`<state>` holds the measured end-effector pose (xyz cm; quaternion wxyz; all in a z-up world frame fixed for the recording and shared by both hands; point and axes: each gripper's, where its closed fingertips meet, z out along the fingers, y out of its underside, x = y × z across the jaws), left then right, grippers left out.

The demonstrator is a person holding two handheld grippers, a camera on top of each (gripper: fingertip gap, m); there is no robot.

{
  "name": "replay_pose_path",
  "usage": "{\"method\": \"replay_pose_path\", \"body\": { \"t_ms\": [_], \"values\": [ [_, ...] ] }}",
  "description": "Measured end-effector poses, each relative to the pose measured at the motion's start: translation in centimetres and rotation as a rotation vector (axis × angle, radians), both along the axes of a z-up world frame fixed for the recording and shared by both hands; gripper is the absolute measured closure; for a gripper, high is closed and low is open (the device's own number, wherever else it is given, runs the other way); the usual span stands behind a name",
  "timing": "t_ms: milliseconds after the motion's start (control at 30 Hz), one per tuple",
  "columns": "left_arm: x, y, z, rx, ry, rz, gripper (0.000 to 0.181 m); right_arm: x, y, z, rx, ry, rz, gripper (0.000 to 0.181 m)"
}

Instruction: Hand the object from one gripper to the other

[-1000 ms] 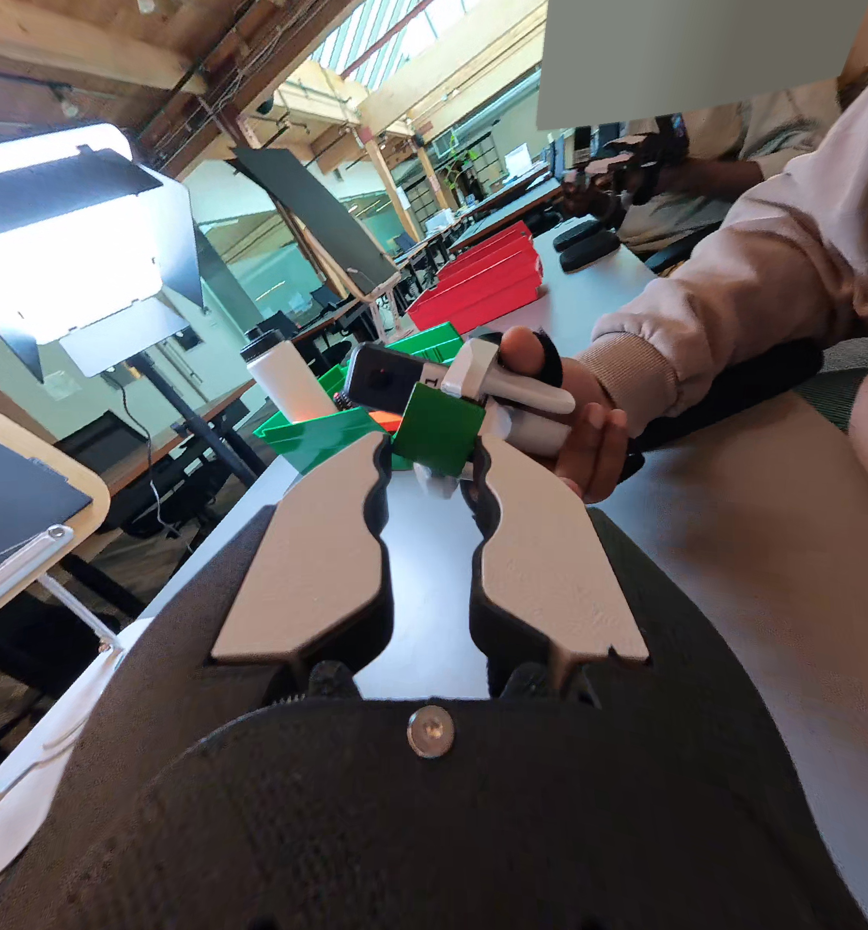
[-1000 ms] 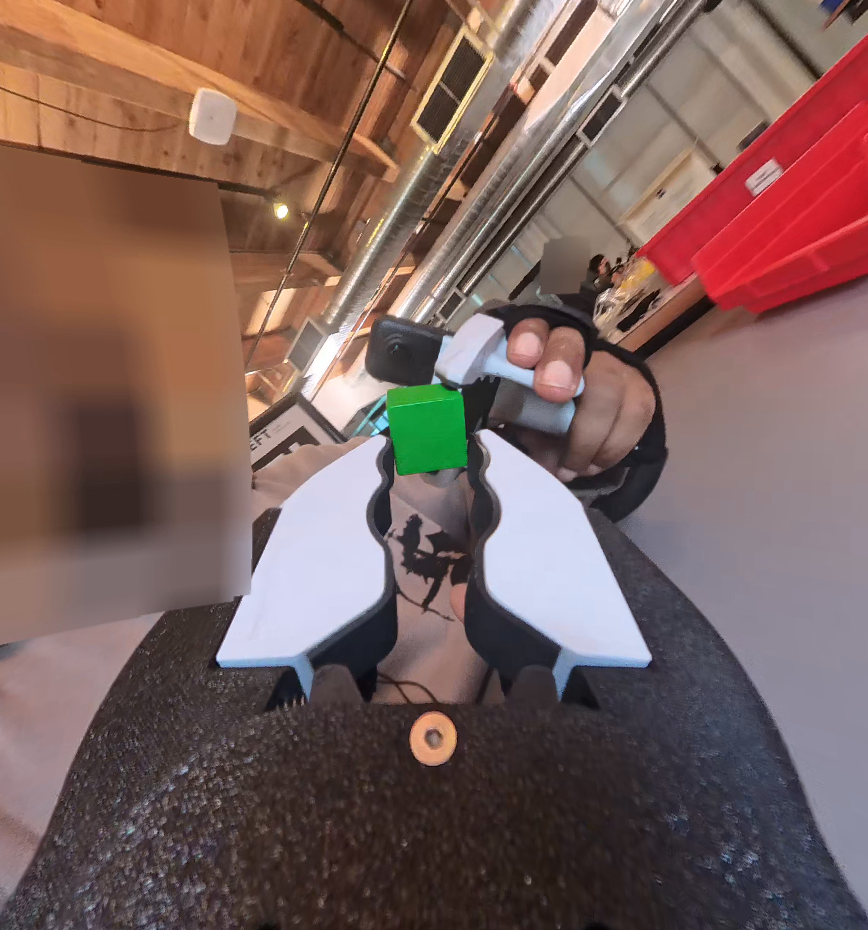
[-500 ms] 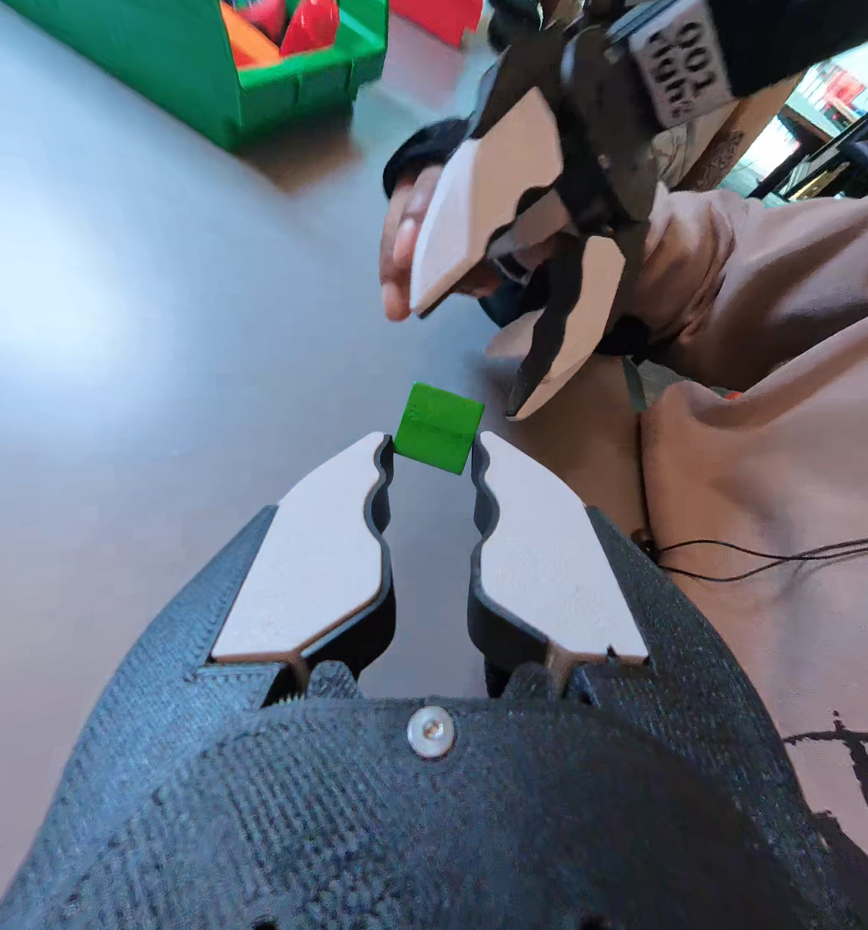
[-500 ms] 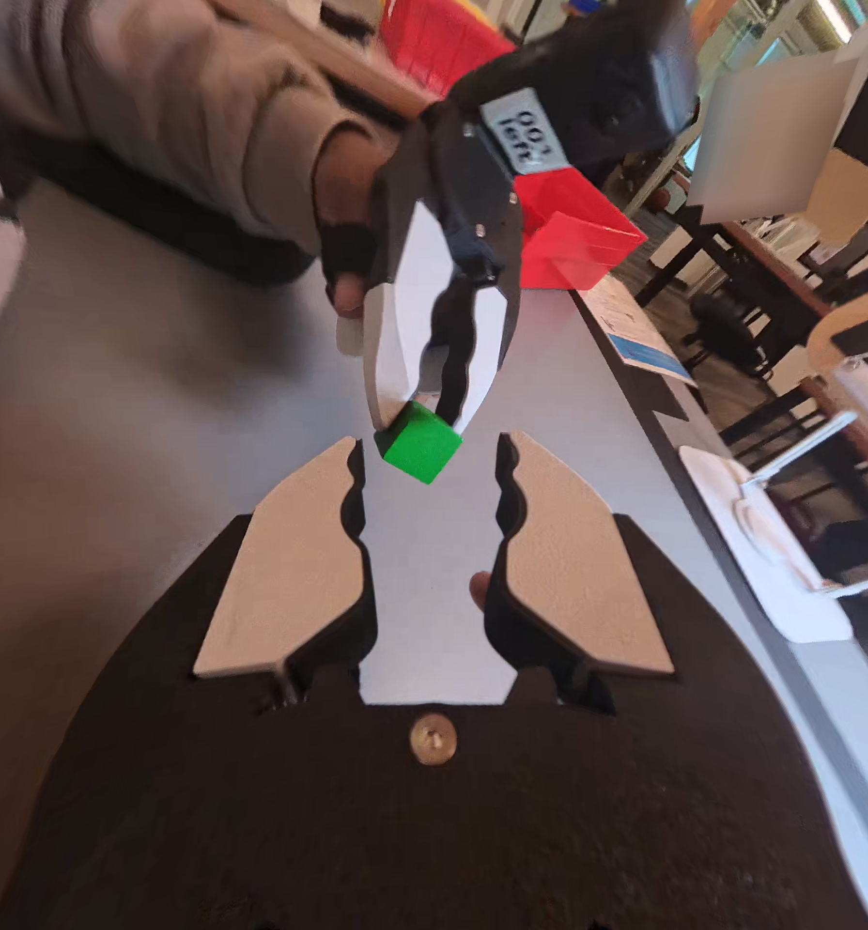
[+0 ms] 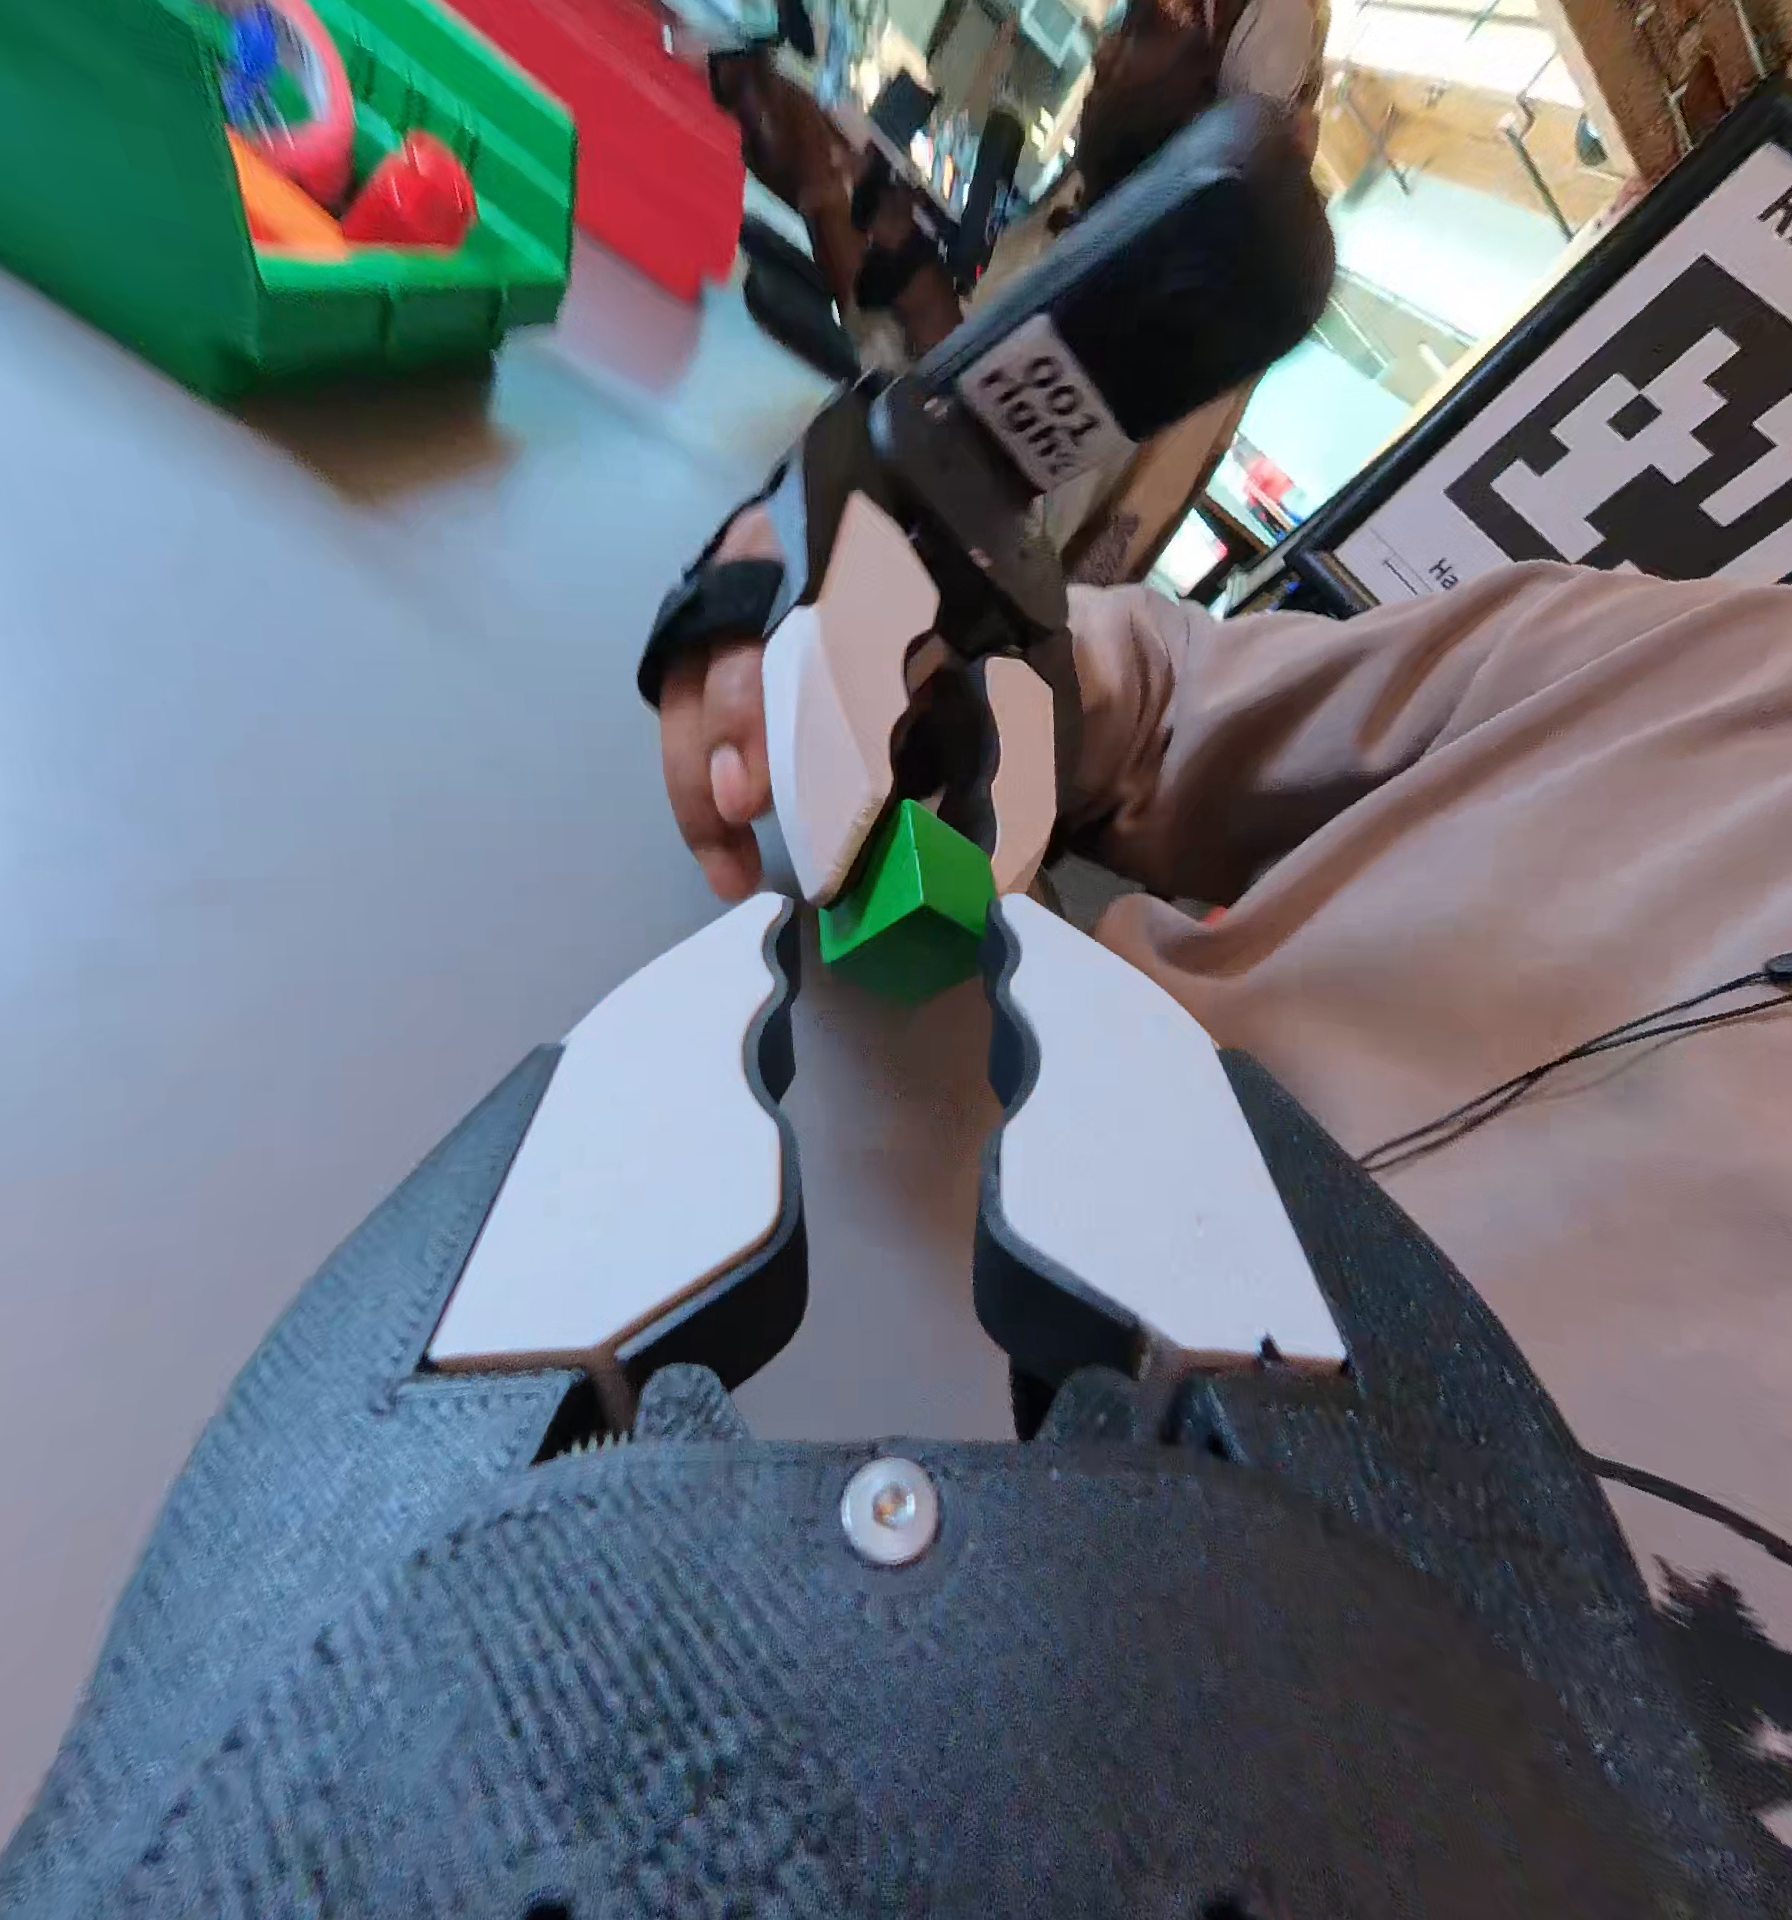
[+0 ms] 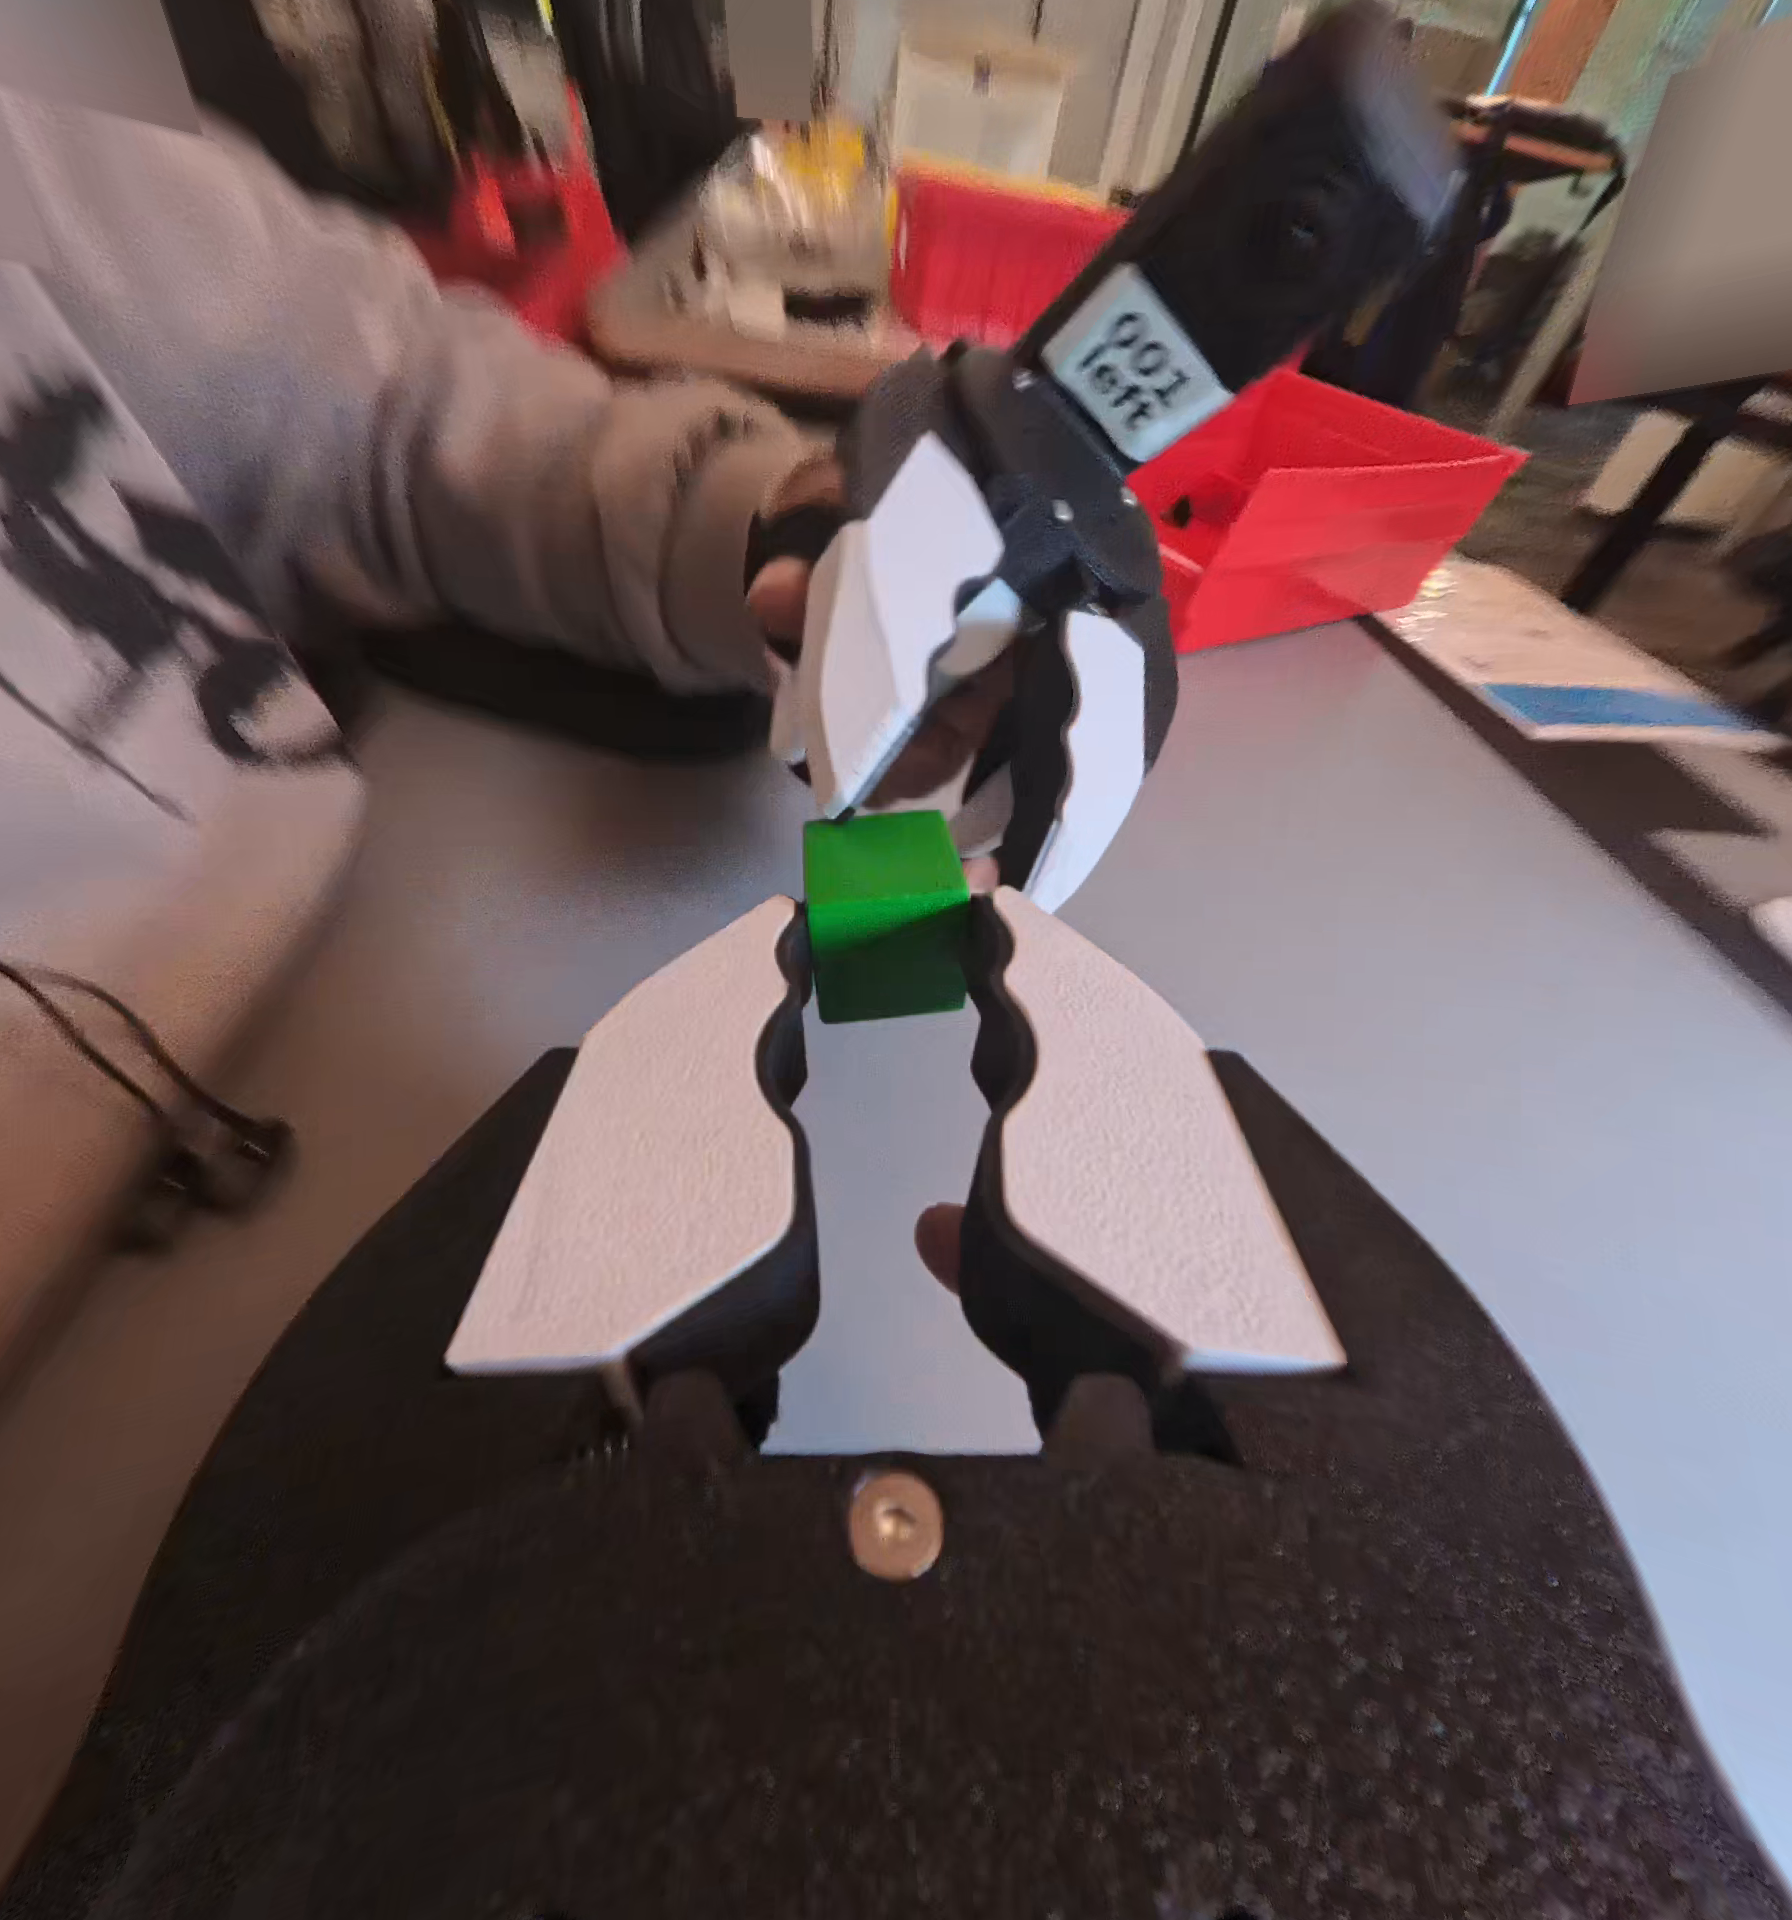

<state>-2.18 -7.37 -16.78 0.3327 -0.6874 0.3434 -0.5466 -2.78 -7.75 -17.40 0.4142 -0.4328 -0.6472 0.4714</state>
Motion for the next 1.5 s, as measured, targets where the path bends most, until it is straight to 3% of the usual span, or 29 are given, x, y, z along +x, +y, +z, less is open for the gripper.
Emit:
{"method": "replay_pose_path", "body": {
  "t_ms": [33, 167, 333, 433, 500, 567, 633, 733, 900, 967, 1033, 1100, 1233, 1367, 1500],
  "values": [
    [-0.2, 0.3, 0.7, 0.084, -0.008, 0.030, 0.145, 0.2, 0.2, 0.7, -0.122, 0.016, 0.017, 0.153],
    [-0.3, 0.3, 2.0, 0.493, 0.109, 0.112, 0.137, 0.5, 0.5, 2.2, -0.549, -0.017, 0.100, 0.153],
    [0.2, 0.6, 0.7, 1.011, 0.441, 0.183, 0.135, 0.1, 0.7, 0.9, -0.865, -0.179, 0.103, 0.153],
    [0.5, 1.0, -1.2, 1.154, 0.617, 0.175, 0.137, 0.0, 0.5, 0.0, -0.935, -0.259, 0.087, 0.153],
    [0.4, 1.5, -1.8, 1.211, 0.688, 0.205, 0.153, -0.2, 0.4, -1.0, -0.894, -0.304, 0.043, 0.153],
    [0.4, 1.8, -1.4, 1.182, 0.648, 0.253, 0.153, -0.2, 0.9, -0.2, -0.855, -0.248, 0.033, 0.153],
    [0.4, 1.8, 0.3, 1.064, 0.485, 0.303, 0.153, 0.1, 1.3, 2.3, -0.820, -0.098, 0.065, 0.150],
    [0.0, 1.5, 3.4, 0.688, 0.085, 0.332, 0.153, 1.0, 1.8, 5.5, -0.704, 0.109, 0.075, 0.140],
    [-1.7, 2.5, 6.3, 0.028, -0.534, 0.288, 0.153, 1.0, 2.2, 6.1, 0.014, 0.286, -0.180, 0.134],
    [-1.8, 2.6, 6.4, -0.146, -0.694, 0.250, 0.153, 0.6, 2.1, 6.3, 0.250, 0.314, -0.272, 0.134],
    [-1.3, 2.4, 6.4, -0.216, -0.786, 0.226, 0.153, 0.2, 2.0, 6.4, 0.401, 0.314, -0.325, 0.133],
    [-0.1, 1.8, 6.3, -0.224, -0.797, 0.197, 0.153, -0.2, 2.2, 6.3, 0.510, 0.300, -0.369, 0.133],
    [1.5, 0.9, 6.0, -0.236, -0.779, 0.149, 0.154, -0.1, 2.1, 6.3, 0.597, 0.276, -0.367, 0.151],
    [1.2, 1.2, 5.2, -0.151, -0.613, 0.120, 0.146, 0.7, 2.0, 5.5, 0.377, 0.132, -0.224, 0.152],
    [-0.1, 1.8, 3.3, 0.273, -0.180, 0.184, 0.132, 2.2, 2.3, 2.9, 0.034, -0.152, -0.103, 0.152]
  ]
}}
